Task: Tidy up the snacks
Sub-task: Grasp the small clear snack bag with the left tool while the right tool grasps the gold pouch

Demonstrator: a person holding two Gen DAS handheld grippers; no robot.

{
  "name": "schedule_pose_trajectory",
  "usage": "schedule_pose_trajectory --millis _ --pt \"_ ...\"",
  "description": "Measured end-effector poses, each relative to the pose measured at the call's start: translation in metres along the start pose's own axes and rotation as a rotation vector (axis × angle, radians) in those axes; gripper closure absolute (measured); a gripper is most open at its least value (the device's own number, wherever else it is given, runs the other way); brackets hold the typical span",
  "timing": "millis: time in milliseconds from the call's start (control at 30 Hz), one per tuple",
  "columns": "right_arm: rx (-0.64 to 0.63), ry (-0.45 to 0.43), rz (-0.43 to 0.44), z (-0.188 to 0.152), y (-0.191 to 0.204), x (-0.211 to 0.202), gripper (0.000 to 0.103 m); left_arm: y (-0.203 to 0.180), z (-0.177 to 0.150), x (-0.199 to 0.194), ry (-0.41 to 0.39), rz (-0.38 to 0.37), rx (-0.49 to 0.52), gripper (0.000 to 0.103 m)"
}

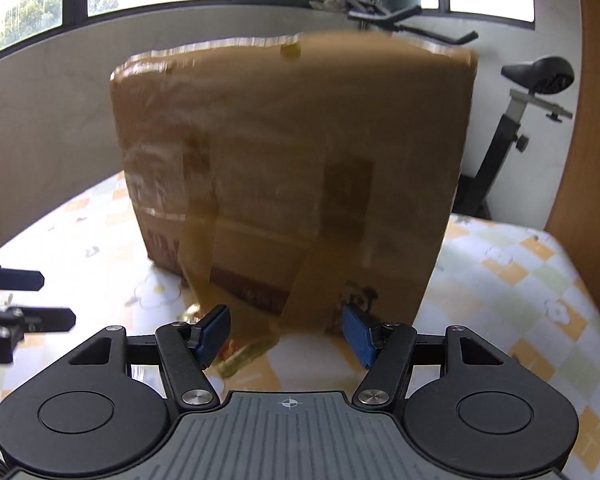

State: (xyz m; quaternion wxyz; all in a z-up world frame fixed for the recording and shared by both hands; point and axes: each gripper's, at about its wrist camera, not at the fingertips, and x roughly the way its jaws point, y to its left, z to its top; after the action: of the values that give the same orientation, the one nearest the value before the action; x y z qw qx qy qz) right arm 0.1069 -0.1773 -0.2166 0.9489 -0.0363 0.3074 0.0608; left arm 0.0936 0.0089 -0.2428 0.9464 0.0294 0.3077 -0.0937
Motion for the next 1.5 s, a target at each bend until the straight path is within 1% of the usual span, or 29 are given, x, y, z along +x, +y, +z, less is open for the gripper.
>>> schedule_pose_trajectory --millis 100,200,267,333,367,400,433,467,533,567,633,667,767,867,967,1067,1133,1233,1300,1367,1433,1500 --pt "0.019 0.043 0.017 -0.015 0.000 0.011 0.044 -0.009 -0.011 0.007 0.024 -0.038 0.054 0.034" --pt "0.048 0.077 0.022 -0.028 -0.002 0.021 0.044 -0.011 -0.013 0.010 0.027 -0.092 0.072 0.034" --pt "0.058 0.091 0.027 -0.033 -0.002 0.025 0.044 -0.015 -0.013 0.015 0.031 -0.108 0.089 0.036" --pt "0.055 0.101 0.027 -0.036 -0.001 0.029 0.044 -0.018 -0.015 0.023 0.046 -0.122 0.103 0.045" --pt "0.051 0.101 0.030 -0.037 -0.001 0.030 0.044 -0.020 -0.016 0.030 0.067 -0.144 0.106 0.045" --pt "0.046 0.099 0.031 -0.037 0.000 0.031 0.044 -0.020 -0.017 0.034 0.084 -0.157 0.105 0.048" --pt "0.043 0.099 0.033 -0.037 0.000 0.032 0.044 -0.021 -0.019 0.038 0.093 -0.159 0.106 0.054" --pt "0.043 0.099 0.038 -0.037 -0.001 0.032 0.044 -0.023 -0.020 0.039 0.083 -0.149 0.112 0.056" --pt "0.045 0.098 0.046 -0.038 -0.001 0.033 0.044 -0.025 -0.023 0.039 0.063 -0.145 0.131 0.076" --pt "0.044 0.099 0.050 -0.037 -0.002 0.033 0.044 -0.026 -0.023 0.039 0.058 -0.140 0.137 0.077" --pt "0.034 0.104 0.066 -0.035 -0.002 0.036 0.044 -0.024 -0.021 0.039 0.051 -0.113 0.135 0.078" --pt "0.026 0.107 0.073 -0.033 -0.002 0.037 0.044 -0.020 -0.020 0.040 0.047 -0.097 0.116 0.078" --pt "0.013 0.111 0.106 -0.024 -0.001 0.042 0.043 0.002 -0.016 0.040 0.055 -0.052 0.006 0.078" --pt "-0.012 0.106 0.138 -0.015 0.004 0.048 0.037 0.020 -0.014 0.037 0.060 -0.006 -0.078 0.078" --pt "-0.081 0.118 0.159 -0.007 0.014 0.057 0.034 0.033 -0.018 0.036 0.065 0.029 -0.163 0.078" --pt "-0.159 0.127 0.156 0.000 0.025 0.065 0.030 0.039 -0.025 0.033 0.048 0.036 -0.233 0.078" --pt "-0.189 0.141 0.160 0.006 0.031 0.072 0.029 0.039 -0.030 0.029 0.024 0.039 -0.250 0.078" --pt "-0.214 0.157 0.154 0.012 0.033 0.083 0.029 0.038 -0.035 0.026 -0.001 0.040 -0.243 0.078" --pt "-0.207 0.171 0.155 0.016 0.034 0.092 0.029 0.038 -0.035 0.024 -0.006 0.034 -0.248 0.078" --pt "-0.196 0.200 0.178 0.019 0.034 0.100 0.030 0.041 -0.036 0.024 -0.012 0.024 -0.270 0.078" --pt "-0.210 0.200 0.187 0.018 0.039 0.102 0.024 0.042 -0.037 0.022 -0.021 0.018 -0.282 0.078" --pt "-0.222 0.187 0.183 0.016 0.043 0.102 0.026 0.041 -0.038 0.021 -0.027 0.018 -0.276 0.078"
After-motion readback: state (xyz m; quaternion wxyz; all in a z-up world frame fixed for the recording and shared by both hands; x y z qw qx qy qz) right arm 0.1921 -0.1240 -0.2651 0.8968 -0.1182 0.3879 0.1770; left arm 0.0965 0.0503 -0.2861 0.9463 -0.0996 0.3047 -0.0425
